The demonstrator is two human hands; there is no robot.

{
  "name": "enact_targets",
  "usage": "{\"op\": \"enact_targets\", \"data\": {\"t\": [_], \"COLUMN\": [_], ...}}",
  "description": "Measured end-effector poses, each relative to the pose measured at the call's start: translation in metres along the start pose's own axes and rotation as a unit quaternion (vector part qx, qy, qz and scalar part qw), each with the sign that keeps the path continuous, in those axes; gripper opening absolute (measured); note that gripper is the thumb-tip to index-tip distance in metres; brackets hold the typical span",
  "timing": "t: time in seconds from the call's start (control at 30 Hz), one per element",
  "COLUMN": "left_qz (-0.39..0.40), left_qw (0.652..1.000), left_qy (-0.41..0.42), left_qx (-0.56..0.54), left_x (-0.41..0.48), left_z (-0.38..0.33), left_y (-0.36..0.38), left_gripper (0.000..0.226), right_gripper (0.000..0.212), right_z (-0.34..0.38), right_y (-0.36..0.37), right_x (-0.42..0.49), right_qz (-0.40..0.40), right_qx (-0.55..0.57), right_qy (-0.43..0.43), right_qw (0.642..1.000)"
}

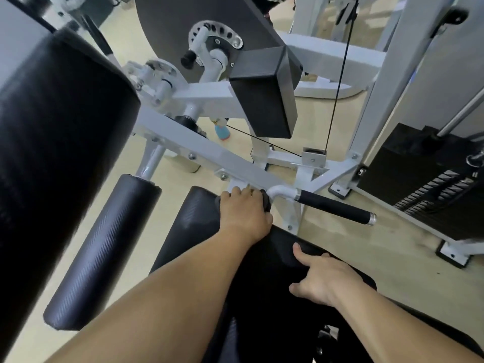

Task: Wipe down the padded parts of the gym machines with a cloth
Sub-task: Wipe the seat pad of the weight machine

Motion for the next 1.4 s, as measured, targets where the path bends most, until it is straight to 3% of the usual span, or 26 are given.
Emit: {"op": "enact_targets", "data": {"t": [0.2,0.4,0.53,0.63,0.7,0.77,0.87,0.97,1.03,1.1,1.17,1.27,1.4], "left_qz": [-0.025,-0.025,-0.009,0.004,0.042,0.093,0.191,0.309,0.338,0.301,0.185,0.060,-0.054], "left_qw": [0.990,0.999,0.994,0.999,0.997,0.986,0.955,0.902,0.884,0.896,0.943,0.988,0.995], "left_qy": [-0.135,-0.016,0.110,0.049,0.055,0.130,0.219,0.257,0.267,0.284,0.267,0.141,0.084], "left_qx": [0.014,-0.033,0.005,0.017,0.030,0.045,-0.058,-0.157,-0.184,-0.162,-0.079,0.007,0.002], "left_x": [0.017,-0.047,-0.050,-0.034,-0.028,-0.026,-0.019,-0.011,-0.004,-0.003,-0.006,-0.009,-0.036], "left_z": [0.059,-0.020,-0.023,-0.016,-0.036,-0.073,-0.130,-0.166,-0.172,-0.165,-0.140,-0.071,-0.027], "left_y": [-0.028,0.013,0.024,0.012,0.008,0.010,0.029,0.047,0.054,0.058,0.054,0.036,0.027], "left_gripper": [0.040,0.039,0.042,0.041,0.035,0.030,0.030,0.039,0.044,0.044,0.040,0.040,0.045], "right_gripper": [0.108,0.100,0.068,0.039,0.035,0.034,0.041,0.047,0.050,0.049,0.044,0.030,0.017], "right_z": [0.009,0.005,-0.011,-0.024,-0.028,-0.028,-0.033,-0.041,-0.048,-0.053,-0.054,-0.048,-0.041], "right_y": [-0.005,0.001,-0.015,-0.019,-0.014,-0.013,-0.012,-0.018,-0.022,-0.021,-0.015,-0.012,-0.014], "right_x": [-0.002,-0.002,-0.013,-0.032,-0.048,-0.056,-0.054,-0.049,-0.046,-0.045,-0.041,-0.040,-0.046], "right_qz": [0.001,-0.020,-0.078,-0.074,-0.035,-0.044,-0.080,-0.077,-0.077,-0.084,-0.096,-0.141,-0.168], "right_qx": [-0.015,-0.037,-0.083,-0.190,-0.249,-0.261,-0.216,-0.141,-0.090,-0.064,-0.072,-0.080,-0.122], "right_qy": [0.022,0.008,0.004,0.088,0.123,0.118,0.125,0.149,0.164,0.172,0.163,0.134,0.103], "right_qw": [1.000,0.999,0.993,0.975,0.960,0.957,0.965,0.976,0.979,0.979,0.979,0.978,0.973]}}
Point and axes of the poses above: each hand's wrist, its own x-axis towards the middle knuckle, its own y-axis out of the palm, z = x × y, the point moved 1 cm from there along x, towards the middle knuckle, and after that the axes turned 6 degrees about -x, right-handed, at the moved point
